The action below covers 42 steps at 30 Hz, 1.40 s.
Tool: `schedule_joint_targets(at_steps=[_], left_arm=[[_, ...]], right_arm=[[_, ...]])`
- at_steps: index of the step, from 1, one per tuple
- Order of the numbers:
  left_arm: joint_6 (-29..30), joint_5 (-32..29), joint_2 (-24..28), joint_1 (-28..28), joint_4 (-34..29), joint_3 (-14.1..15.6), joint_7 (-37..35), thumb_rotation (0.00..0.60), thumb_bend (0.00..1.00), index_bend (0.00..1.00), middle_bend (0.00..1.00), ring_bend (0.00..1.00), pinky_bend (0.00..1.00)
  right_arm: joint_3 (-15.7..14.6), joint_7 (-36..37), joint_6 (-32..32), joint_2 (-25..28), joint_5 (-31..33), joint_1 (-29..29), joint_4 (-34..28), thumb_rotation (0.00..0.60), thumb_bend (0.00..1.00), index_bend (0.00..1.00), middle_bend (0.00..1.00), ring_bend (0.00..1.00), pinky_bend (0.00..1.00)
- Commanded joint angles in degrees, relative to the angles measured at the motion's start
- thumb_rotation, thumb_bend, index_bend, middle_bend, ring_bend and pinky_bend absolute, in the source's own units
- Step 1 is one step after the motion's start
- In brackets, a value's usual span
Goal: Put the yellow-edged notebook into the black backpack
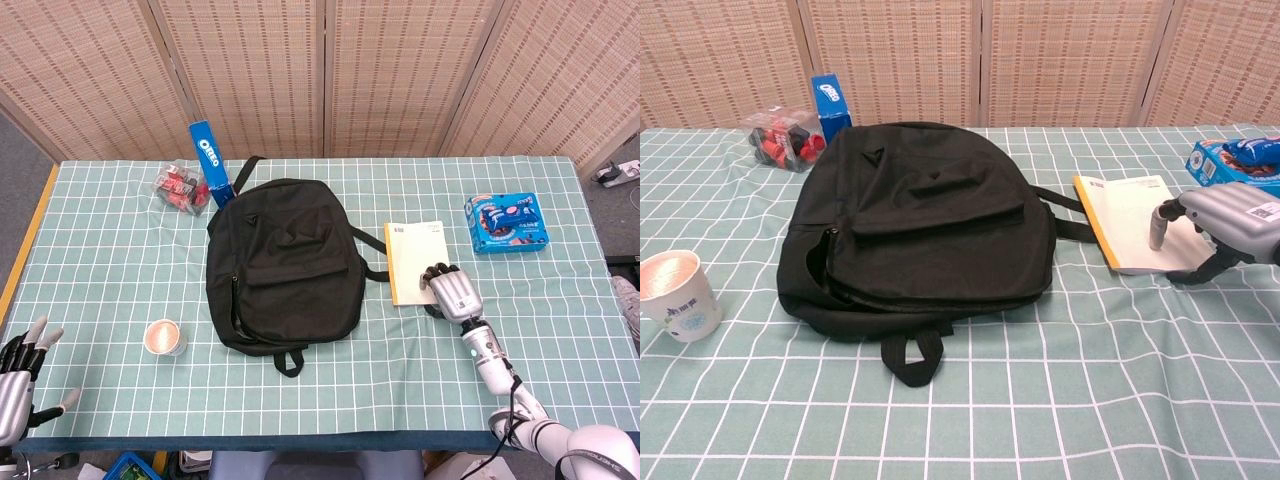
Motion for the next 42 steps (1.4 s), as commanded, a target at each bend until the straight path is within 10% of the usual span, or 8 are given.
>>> schedule_joint_targets(at_steps=[1, 21, 42], left_arm=[[0.02, 0.03, -0.01, 0.00, 0.04, -0.01, -0.06, 0.600, 0.24, 0.16, 0.00, 0.01, 0.00], [-1.90, 2.27, 3.79, -3.46, -2.04, -1.77, -0.12, 0.600, 0.24, 0.16, 0.00, 0.01, 0.00], [-18.55, 3.10, 7.56, -18.88, -7.37, -5.92, 4.48, 0.600, 0.24, 0.16, 0.00, 0.01, 0.00]], right_arm=[[-0.18, 0.28, 0.55, 0.08, -0.30, -0.02, 0.23, 0.600, 0.39, 0.49, 0.41, 0.29, 0.37], [-0.18, 0.32, 12.06, 4.07, -4.80, 0.33, -1.11, 0.600, 0.46, 0.66, 0.53, 0.44, 0.45], [-0.91, 0.89, 30.44, 5.23, -11.96, 0.59, 5.47, 0.600, 0.51, 0.86, 0.64, 0.51, 0.48]])
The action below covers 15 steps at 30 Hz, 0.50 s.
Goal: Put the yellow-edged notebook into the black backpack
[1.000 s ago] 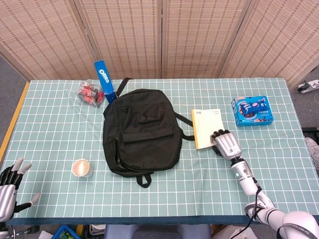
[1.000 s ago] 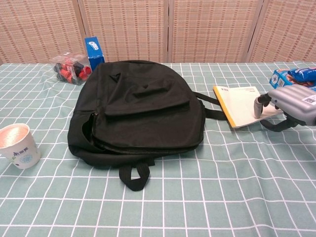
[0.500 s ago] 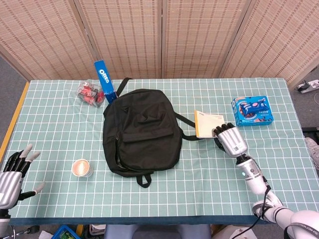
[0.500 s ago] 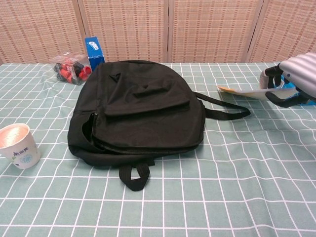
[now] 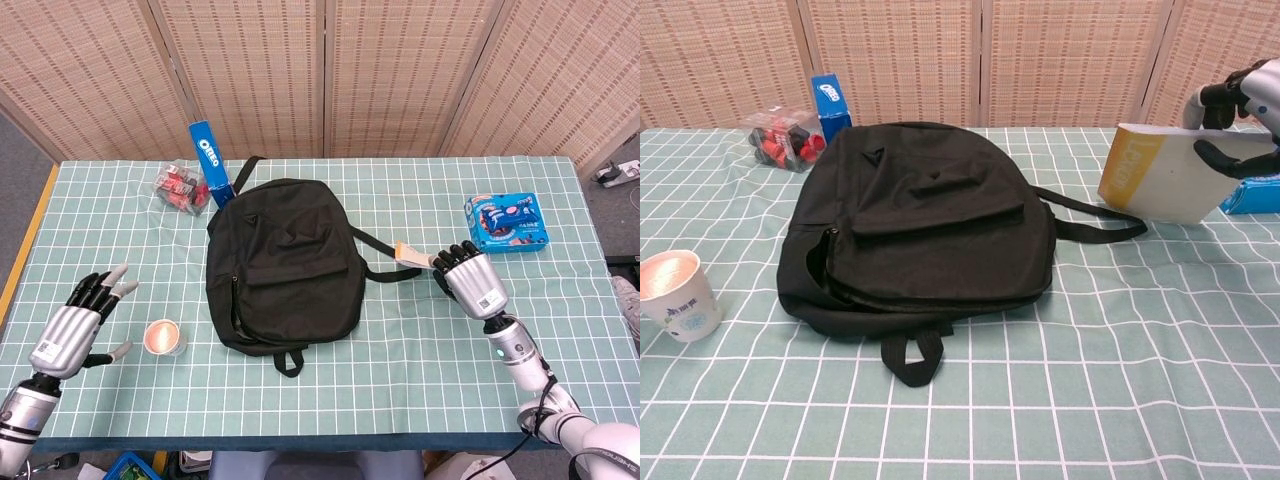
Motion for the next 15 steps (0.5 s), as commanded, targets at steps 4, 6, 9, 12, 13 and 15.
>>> schedule_joint_targets(at_steps=[4, 6, 9, 12, 13, 15], left_arm=[[-5.09, -0.47, -0.99, -4.77, -0.45, -1.24, 0.73, 0.600, 0.24, 0.16, 0.00, 0.01, 0.00], [-6.75, -0.69, -1.41, -6.17, -0.51, -1.41, 0.52, 0.600, 0.24, 0.16, 0.00, 0.01, 0.00], [-9.57, -0.96, -2.45, -8.68, -0.43, -1.63, 0.64, 0.600, 0.24, 0.17, 0.00, 0.01, 0.00], [-11.38, -0.81, -3.71, -10.58, -0.45, -1.70, 1.79, 0.600, 0.24, 0.17, 0.00, 0.01, 0.00], [-11.97, -0.88, -4.23, -11.22, -0.42, -1.77, 2.13, 0.600, 0.24, 0.17, 0.00, 0.01, 0.00], [-13.20, -1.25, -5.76, -12.76, -0.09, -2.14, 2.61, 0.600, 0.24, 0.17, 0.00, 0.01, 0.00]], right_arm=[[-1.12, -2.48, 5.76, 4.00, -3.87, 1.04, -1.45, 0.600, 0.51, 0.86, 0.64, 0.51, 0.48], [-1.36, -4.06, 7.35, 5.87, -5.04, 1.34, -3.42, 0.600, 0.51, 0.86, 0.64, 0.51, 0.48], [-1.48, -7.53, 10.04, 9.60, -7.14, 1.90, -7.88, 0.600, 0.51, 0.86, 0.64, 0.51, 0.48], [-1.40, -10.66, 11.61, 12.84, -8.66, 2.21, -12.06, 0.600, 0.51, 0.86, 0.64, 0.51, 0.48], [-1.37, -11.55, 12.07, 13.91, -9.16, 2.28, -13.53, 0.600, 0.51, 0.86, 0.64, 0.51, 0.48], [-1.26, -13.60, 12.89, 16.31, -10.17, 2.30, -16.85, 0.600, 0.51, 0.86, 0.64, 0.51, 0.48]])
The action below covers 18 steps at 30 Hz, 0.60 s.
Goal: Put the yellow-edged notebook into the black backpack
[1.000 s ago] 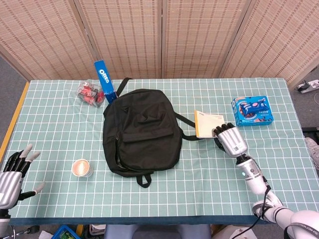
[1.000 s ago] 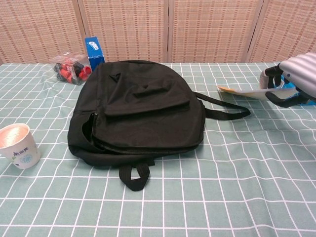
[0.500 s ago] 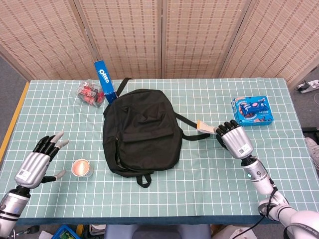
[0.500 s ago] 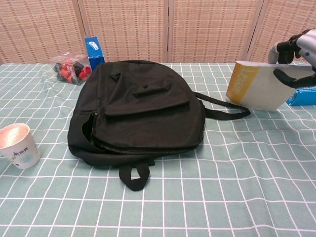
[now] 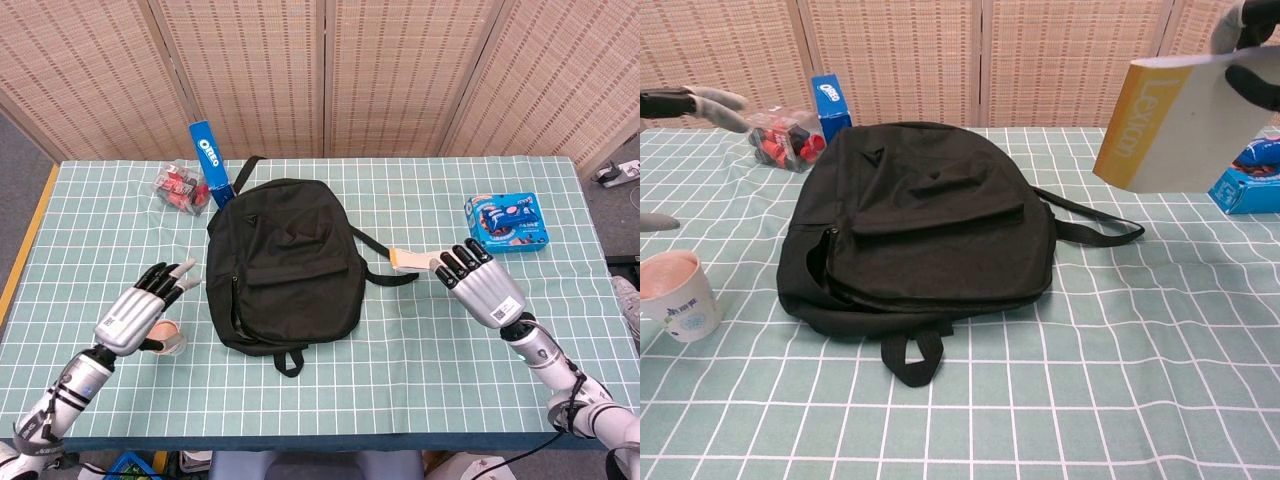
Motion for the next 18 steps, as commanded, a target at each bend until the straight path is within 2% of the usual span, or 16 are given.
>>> schedule_joint_targets(at_steps=[1, 6, 12, 18], left_arm=[[-1.88, -0.61, -2.25, -2.20, 0.57, -0.62, 0.84, 0.600, 0.24, 0.17, 0.00, 0.01, 0.00], [-5.23, -1.74, -6.55, -6.22, 1.96, -1.36, 1.90, 0.600, 0.24, 0.20, 0.00, 0.01, 0.00], [-9.37, -2.12, -12.32, -10.97, 4.74, -1.35, 5.20, 0.600, 0.24, 0.23, 0.00, 0.05, 0.00], [-12.78, -5.15, -18.88, -14.31, 10.64, -1.14, 9.08, 0.600, 0.24, 0.26, 0.00, 0.05, 0.00]], right_arm=[[0.12, -4.40, 2.37, 4.88, -2.57, 0.39, -6.19, 0.600, 0.51, 0.86, 0.64, 0.51, 0.48], [0.71, -8.71, 3.90, 9.83, -4.73, -0.08, -14.02, 0.600, 0.51, 0.86, 0.64, 0.51, 0.48], [1.06, -11.83, 4.81, 13.99, -6.50, -1.47, -20.66, 0.600, 0.51, 0.86, 0.64, 0.51, 0.48], [1.28, -12.87, 4.51, 15.16, -6.95, -2.85, -23.21, 0.600, 0.51, 0.86, 0.64, 0.51, 0.48]])
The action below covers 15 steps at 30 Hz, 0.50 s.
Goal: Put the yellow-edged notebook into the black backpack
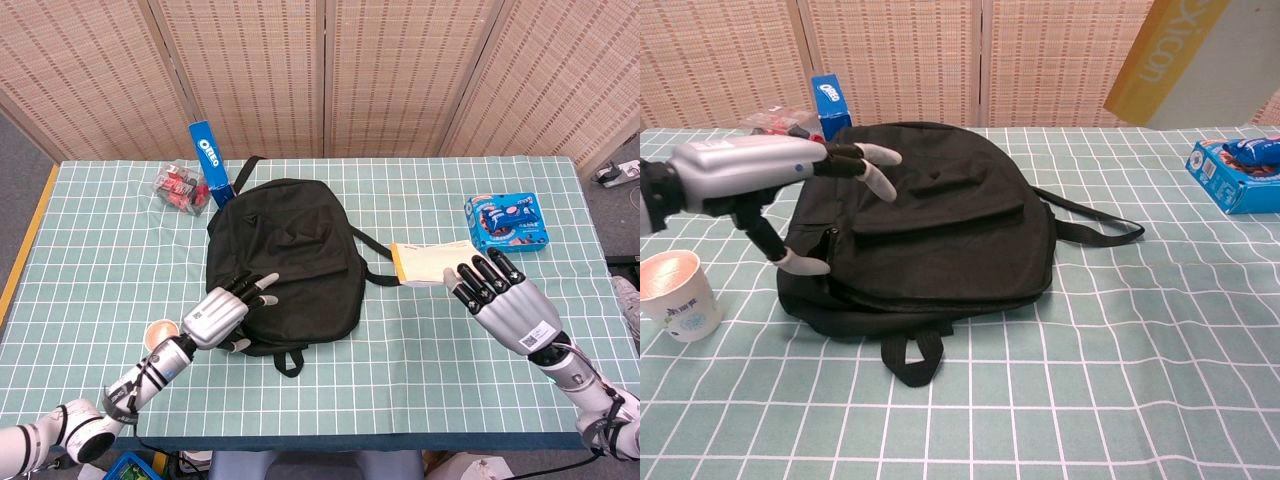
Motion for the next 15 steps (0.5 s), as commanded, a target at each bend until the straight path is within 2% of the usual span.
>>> schedule_joint_targets(at_steps=[1, 8, 15], left_arm=[[-2.00, -1.93, -3.72, -2.12, 3.74, 0.35, 2.90, 0.600, 0.24, 0.27, 0.00, 0.05, 0.00], [-2.48, -5.60, -9.27, -3.51, 8.64, 0.47, 4.77, 0.600, 0.23, 0.28, 0.00, 0.06, 0.00], [-3.57, -9.89, -12.18, -4.84, 11.80, 0.17, 7.46, 0.600, 0.23, 0.29, 0.01, 0.06, 0.01]], right_arm=[[0.16, -0.27, -0.11, 0.17, -0.25, -0.60, -0.44, 0.600, 0.51, 0.86, 0.64, 0.51, 0.48], [0.62, 0.40, -0.19, -0.16, -1.20, -1.33, -0.79, 0.600, 0.51, 0.86, 0.64, 0.51, 0.48], [1.13, 0.84, -0.52, -0.34, -1.68, -1.86, -0.88, 0.600, 0.51, 0.86, 0.64, 0.51, 0.48]])
